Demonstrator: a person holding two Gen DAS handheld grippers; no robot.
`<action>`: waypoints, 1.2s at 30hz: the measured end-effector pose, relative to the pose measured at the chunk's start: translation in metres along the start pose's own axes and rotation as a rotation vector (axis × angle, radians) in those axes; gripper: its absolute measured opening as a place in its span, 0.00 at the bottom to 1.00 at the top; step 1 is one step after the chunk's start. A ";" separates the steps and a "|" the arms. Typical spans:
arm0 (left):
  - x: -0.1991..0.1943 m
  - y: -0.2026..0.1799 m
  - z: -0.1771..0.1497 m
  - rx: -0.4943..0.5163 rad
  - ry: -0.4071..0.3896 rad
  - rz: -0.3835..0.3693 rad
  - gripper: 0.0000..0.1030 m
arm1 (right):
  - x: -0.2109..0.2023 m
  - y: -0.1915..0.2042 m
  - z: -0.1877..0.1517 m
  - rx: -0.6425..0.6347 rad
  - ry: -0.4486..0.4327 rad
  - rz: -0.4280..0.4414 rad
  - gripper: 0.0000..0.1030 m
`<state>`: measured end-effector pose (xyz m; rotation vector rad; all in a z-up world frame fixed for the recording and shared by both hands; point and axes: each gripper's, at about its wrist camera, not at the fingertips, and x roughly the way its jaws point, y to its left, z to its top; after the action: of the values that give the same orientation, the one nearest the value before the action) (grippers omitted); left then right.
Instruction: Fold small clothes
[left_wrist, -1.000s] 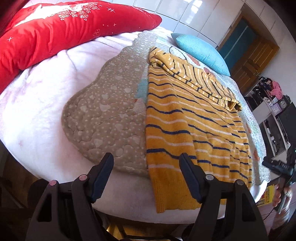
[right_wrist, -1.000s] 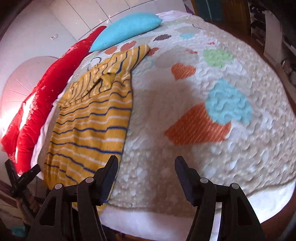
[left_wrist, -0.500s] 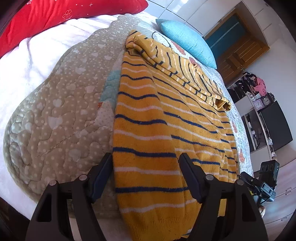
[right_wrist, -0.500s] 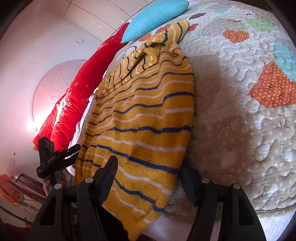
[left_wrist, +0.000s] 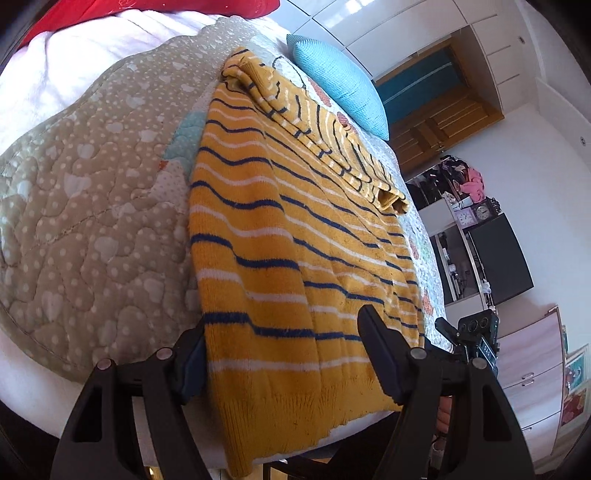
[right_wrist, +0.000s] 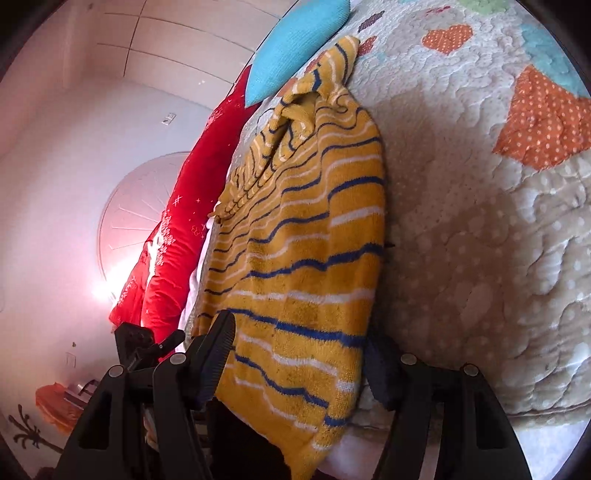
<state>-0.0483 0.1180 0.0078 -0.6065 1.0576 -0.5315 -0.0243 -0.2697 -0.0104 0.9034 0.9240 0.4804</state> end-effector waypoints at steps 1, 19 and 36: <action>0.000 0.000 -0.003 -0.003 0.011 -0.018 0.70 | 0.002 0.001 -0.003 0.004 0.014 0.026 0.67; 0.003 0.008 -0.024 -0.047 0.020 0.079 0.10 | 0.033 0.029 -0.064 -0.045 0.026 -0.013 0.40; -0.060 -0.055 -0.052 0.095 -0.089 0.223 0.08 | -0.025 0.049 -0.088 -0.080 0.046 0.013 0.09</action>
<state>-0.1253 0.1079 0.0643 -0.4186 0.9957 -0.3541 -0.1113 -0.2206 0.0167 0.8294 0.9347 0.5471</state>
